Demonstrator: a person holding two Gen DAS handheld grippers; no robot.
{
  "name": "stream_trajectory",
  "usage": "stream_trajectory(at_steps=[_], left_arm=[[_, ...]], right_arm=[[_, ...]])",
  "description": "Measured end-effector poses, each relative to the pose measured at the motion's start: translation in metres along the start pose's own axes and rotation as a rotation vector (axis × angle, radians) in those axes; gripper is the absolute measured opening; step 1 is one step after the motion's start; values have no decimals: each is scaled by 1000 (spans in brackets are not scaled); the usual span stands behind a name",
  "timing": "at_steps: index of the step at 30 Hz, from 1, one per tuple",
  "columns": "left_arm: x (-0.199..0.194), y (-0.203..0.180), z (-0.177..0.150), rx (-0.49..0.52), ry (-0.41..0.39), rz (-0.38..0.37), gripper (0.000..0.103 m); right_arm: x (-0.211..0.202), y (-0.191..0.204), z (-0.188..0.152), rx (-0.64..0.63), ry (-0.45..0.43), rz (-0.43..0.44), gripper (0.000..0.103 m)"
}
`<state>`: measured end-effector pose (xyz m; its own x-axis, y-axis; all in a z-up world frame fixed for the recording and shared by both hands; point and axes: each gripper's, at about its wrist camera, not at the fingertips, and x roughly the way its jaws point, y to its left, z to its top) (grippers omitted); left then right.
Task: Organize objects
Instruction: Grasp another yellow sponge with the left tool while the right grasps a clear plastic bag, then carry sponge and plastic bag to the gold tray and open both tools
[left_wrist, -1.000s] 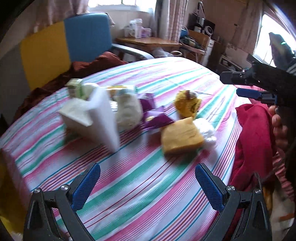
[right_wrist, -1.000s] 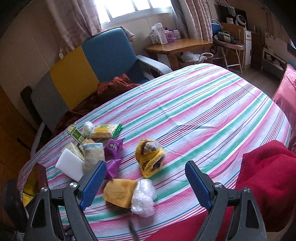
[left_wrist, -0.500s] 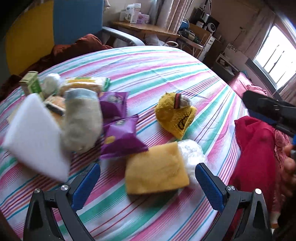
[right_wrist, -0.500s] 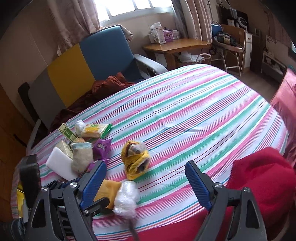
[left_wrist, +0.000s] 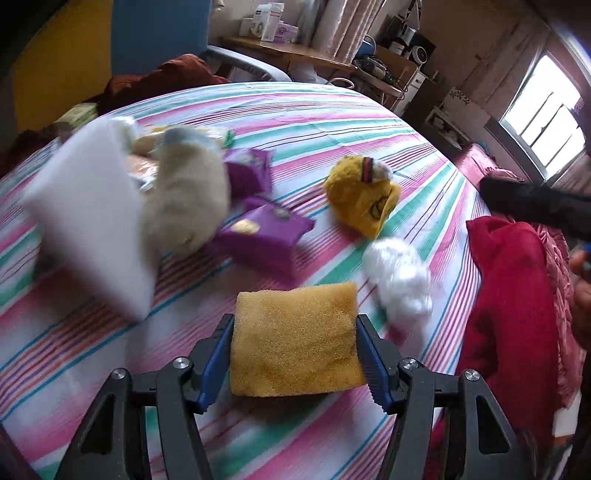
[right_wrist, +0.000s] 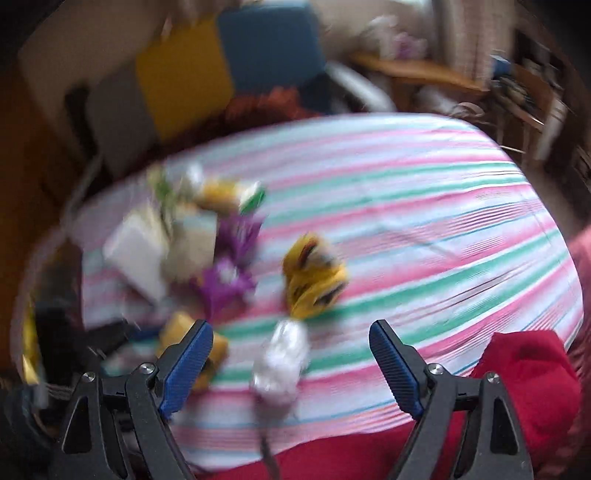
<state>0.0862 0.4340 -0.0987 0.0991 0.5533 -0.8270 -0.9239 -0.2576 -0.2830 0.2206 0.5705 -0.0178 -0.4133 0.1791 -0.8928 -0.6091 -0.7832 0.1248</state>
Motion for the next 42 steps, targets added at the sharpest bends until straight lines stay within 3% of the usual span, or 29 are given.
stream_trajectory(at_steps=[6, 11, 12, 13, 14, 18, 24, 31, 39, 42], left_arm=[[-29, 17, -35, 27, -18, 29, 64], [-34, 27, -48, -5, -39, 36, 69], [-33, 27, -50, -9, -45, 37, 69], [-32, 25, -49, -3, -51, 48, 69], [-32, 23, -49, 4, -56, 56, 69], [-32, 18, -49, 33, -66, 76, 63], [-45, 25, -54, 6, -73, 101, 62], [-95, 39, -68, -45, -155, 146, 62], [-175, 87, -94, -194, -300, 307, 63], [-216, 117, -112, -284, -370, 420, 63]], right_arm=[[51, 26, 4, -134, 239, -43, 86], [82, 35, 10, -172, 357, -104, 63], [87, 36, 10, -177, 375, -123, 50], [90, 36, 9, -184, 389, -138, 43], [92, 37, 7, -191, 402, -147, 43], [84, 41, 3, -194, 368, -136, 42], [53, 64, -11, -218, 259, -39, 43], [18, 112, -11, -259, 115, 44, 43], [1, 197, -6, -348, -7, 174, 43], [5, 240, -4, -384, -28, 240, 43]])
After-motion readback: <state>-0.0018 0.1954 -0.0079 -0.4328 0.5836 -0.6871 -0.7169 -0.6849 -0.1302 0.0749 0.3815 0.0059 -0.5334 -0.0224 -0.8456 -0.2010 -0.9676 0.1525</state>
